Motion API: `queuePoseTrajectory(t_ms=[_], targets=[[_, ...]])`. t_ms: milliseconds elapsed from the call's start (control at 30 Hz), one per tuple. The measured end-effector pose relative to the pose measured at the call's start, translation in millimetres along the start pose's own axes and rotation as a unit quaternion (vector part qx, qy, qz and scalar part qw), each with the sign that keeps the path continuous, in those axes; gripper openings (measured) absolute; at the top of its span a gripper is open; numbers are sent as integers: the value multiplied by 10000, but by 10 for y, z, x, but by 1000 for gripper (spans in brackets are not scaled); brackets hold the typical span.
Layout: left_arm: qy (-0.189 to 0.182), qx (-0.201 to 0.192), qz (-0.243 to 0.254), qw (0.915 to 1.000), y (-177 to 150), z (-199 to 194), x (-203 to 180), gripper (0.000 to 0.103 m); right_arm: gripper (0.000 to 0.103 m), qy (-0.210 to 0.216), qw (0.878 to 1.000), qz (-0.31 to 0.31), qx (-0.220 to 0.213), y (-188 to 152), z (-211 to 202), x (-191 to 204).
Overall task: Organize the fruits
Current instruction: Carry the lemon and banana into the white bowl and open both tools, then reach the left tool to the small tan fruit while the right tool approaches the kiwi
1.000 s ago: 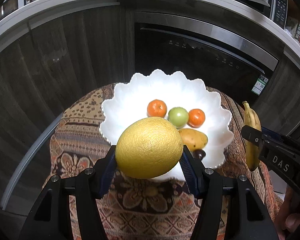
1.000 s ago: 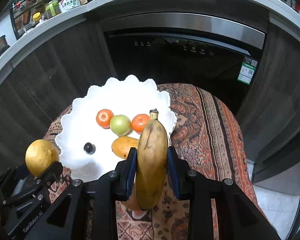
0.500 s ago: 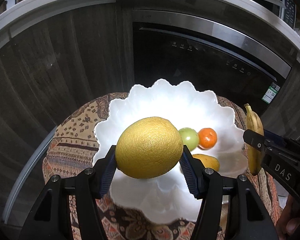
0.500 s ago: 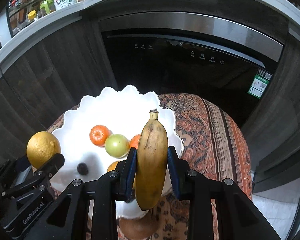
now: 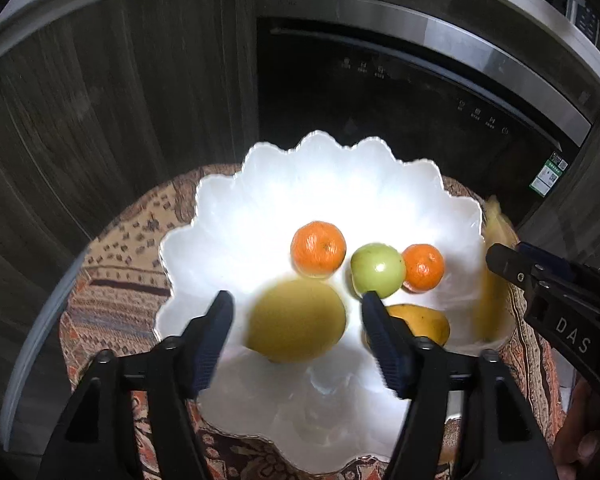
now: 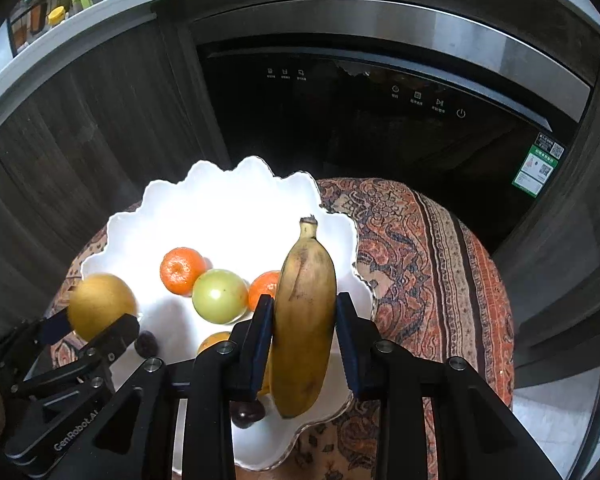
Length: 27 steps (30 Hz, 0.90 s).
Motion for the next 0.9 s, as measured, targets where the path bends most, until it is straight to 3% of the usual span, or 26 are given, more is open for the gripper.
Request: queuePoseTrajectory(t_ms=[67,133,233,367,900], targets=[[52,-65,-16,10000,27,-35,20,79,44,-57,9999,-39,-98,20,-60,12],[95,-80,-82,9999,51,-70,64,83,68,-173,9996,-34,-197,42,-119,6],[218,-183,-178,9994,71,-152,138,93,77,-306,9991,-29,-279,58,-197,-3],[322,-248,-214,9989,63,-257,191,103,82,-417,9986,-27,-311,48,-306,-2],[297,-475,-266,9981,-168,-814,316,103,86,-548,9968,-50,-581,-165,-884,121]])
Point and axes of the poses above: each gripper's, at about its wrist camera, not at the fingertips, and z roughly the way its jaws point, x to its left, y to its top, the point moved 5 cm from there along z, roughly the way its jaws point, and after that the axes turned 11 degrees about y, right-handed, at the moved point
